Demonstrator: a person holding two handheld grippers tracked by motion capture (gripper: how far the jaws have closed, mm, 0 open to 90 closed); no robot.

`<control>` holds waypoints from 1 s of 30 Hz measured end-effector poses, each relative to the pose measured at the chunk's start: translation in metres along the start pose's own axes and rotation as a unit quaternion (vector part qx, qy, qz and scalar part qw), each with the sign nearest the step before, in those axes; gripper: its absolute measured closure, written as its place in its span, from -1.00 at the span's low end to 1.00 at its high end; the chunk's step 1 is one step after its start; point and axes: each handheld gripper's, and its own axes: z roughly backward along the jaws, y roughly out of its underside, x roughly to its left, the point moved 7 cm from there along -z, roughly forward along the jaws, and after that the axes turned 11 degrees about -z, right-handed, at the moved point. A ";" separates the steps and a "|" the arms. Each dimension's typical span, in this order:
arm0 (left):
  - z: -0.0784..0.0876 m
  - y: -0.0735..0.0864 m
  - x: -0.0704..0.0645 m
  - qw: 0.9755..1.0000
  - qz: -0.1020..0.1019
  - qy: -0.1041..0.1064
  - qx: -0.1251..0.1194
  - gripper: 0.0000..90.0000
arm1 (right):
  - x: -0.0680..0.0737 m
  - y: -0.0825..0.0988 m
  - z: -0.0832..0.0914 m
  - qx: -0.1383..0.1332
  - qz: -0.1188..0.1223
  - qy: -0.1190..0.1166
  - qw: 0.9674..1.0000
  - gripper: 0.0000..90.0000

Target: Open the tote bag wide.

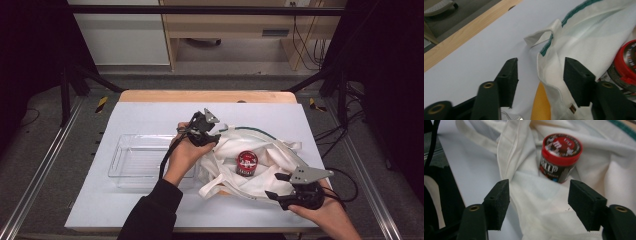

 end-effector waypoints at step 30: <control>0.073 0.050 -0.005 0.999 0.032 -0.016 -0.040 -0.68 | -0.027 -0.080 -0.053 0.054 -0.003 0.033 0.998 -0.70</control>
